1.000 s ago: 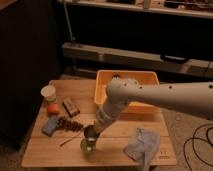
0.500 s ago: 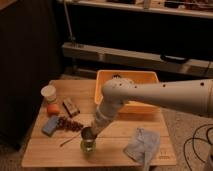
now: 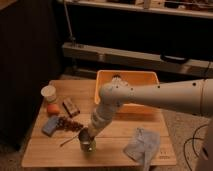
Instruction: Stack cups on top of each other
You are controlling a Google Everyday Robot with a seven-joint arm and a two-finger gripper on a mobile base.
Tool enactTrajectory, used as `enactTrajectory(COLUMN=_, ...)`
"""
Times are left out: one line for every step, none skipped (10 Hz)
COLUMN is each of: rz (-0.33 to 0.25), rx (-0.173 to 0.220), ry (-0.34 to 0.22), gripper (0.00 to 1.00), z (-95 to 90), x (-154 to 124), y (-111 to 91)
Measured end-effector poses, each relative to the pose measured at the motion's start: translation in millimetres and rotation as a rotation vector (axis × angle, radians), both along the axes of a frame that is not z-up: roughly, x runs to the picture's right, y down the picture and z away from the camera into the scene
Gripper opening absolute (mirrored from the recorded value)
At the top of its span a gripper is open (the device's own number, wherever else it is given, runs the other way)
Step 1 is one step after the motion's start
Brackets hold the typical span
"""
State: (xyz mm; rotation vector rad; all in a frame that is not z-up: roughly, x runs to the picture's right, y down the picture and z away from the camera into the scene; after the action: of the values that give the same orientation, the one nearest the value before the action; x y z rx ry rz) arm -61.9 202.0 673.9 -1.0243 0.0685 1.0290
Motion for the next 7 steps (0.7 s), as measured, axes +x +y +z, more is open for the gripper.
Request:
enactTrajectory(rz=0.005, rx=0.002, ry=0.002, gripper=0.00, z=1.4, x=-0.1, y=0.4)
enactTrajectory(rz=0.008, rx=0.001, ry=0.007, gripper=0.00, z=2.7, x=1.6, y=1.2)
enactTrajectory(rz=0.012, rx=-0.001, ry=0.015, gripper=0.00, z=4.6, x=4.7, y=2.4)
enactTrajectory(rz=0.015, rx=-0.002, ry=0.019, gripper=0.00, z=6.0, x=6.6, y=2.7)
enactTrajectory(rz=0.015, rx=-0.002, ry=0.023, gripper=0.00, z=6.9, x=8.2, y=2.9)
enactTrajectory(rz=0.016, rx=-0.002, ry=0.027, gripper=0.00, z=8.0, x=10.3, y=3.0)
enactTrajectory(rz=0.016, rx=-0.004, ry=0.031, gripper=0.00, z=10.2, x=11.6, y=3.7)
